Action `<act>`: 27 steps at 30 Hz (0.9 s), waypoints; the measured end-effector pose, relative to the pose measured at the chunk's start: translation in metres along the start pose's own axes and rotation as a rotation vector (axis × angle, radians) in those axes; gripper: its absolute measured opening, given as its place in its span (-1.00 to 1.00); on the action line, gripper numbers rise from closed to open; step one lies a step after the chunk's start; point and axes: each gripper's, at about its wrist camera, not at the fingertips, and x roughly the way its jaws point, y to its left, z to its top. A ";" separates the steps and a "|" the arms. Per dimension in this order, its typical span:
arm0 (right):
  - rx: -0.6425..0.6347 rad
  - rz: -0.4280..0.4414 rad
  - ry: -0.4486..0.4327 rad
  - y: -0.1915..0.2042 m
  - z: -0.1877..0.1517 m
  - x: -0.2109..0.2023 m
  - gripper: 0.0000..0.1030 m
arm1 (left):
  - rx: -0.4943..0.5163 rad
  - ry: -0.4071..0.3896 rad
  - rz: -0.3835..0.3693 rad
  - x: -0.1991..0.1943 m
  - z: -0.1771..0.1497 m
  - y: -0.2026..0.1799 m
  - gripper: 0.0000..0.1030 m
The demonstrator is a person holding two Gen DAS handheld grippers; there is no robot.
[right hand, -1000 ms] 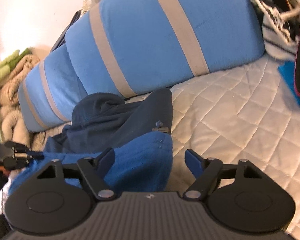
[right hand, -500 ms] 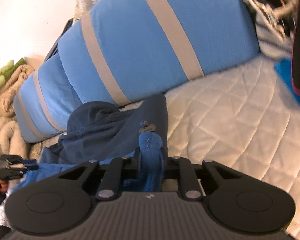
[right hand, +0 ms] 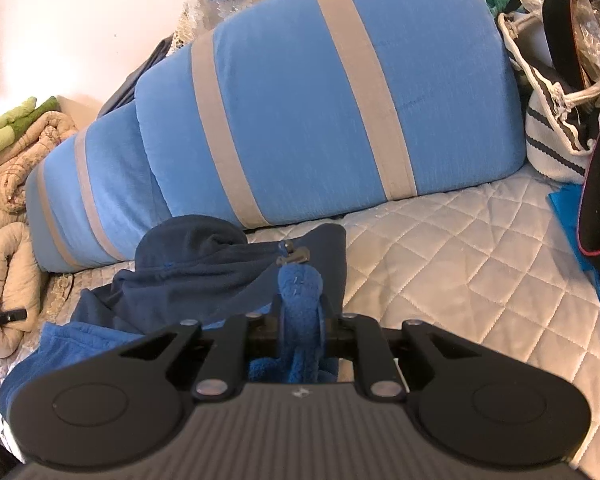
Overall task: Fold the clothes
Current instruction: 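Grasp the other blue cuff with the left tool while the right tool holds its cuff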
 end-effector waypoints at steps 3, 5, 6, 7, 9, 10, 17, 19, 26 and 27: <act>0.002 -0.007 0.007 -0.001 -0.001 0.002 -0.71 | -0.113 0.007 -0.100 0.010 -0.014 0.015 0.49; 0.006 -0.012 0.010 -0.001 -0.001 0.003 -0.70 | -0.176 0.014 -0.156 0.020 -0.019 0.023 0.48; 0.007 -0.015 0.011 -0.001 -0.002 0.004 -0.70 | -0.208 0.023 -0.177 0.025 -0.022 0.026 0.47; 0.009 -0.017 0.013 -0.001 -0.002 0.004 -0.70 | -0.233 0.035 -0.195 0.030 -0.024 0.028 0.46; 0.012 -0.022 0.016 -0.002 -0.003 0.006 -0.70 | -0.275 0.065 -0.228 0.040 -0.027 0.029 -0.16; 0.013 -0.025 0.019 -0.003 -0.003 0.006 -0.70 | -0.297 0.083 -0.245 0.043 -0.029 0.029 -0.31; 0.016 -0.045 0.033 -0.004 -0.008 0.012 -0.70 | -0.192 0.055 -0.131 0.033 -0.027 0.005 -0.60; 0.007 -0.058 0.037 -0.002 -0.009 0.013 -0.70 | -0.135 0.039 -0.090 0.027 -0.025 -0.005 -0.61; -0.104 -0.179 0.067 0.022 -0.013 0.018 -0.70 | 0.003 -0.009 0.024 0.014 -0.017 -0.033 -0.62; -0.134 -0.201 0.071 0.027 -0.014 0.019 -0.70 | 0.025 -0.010 0.050 0.014 -0.016 -0.038 -0.63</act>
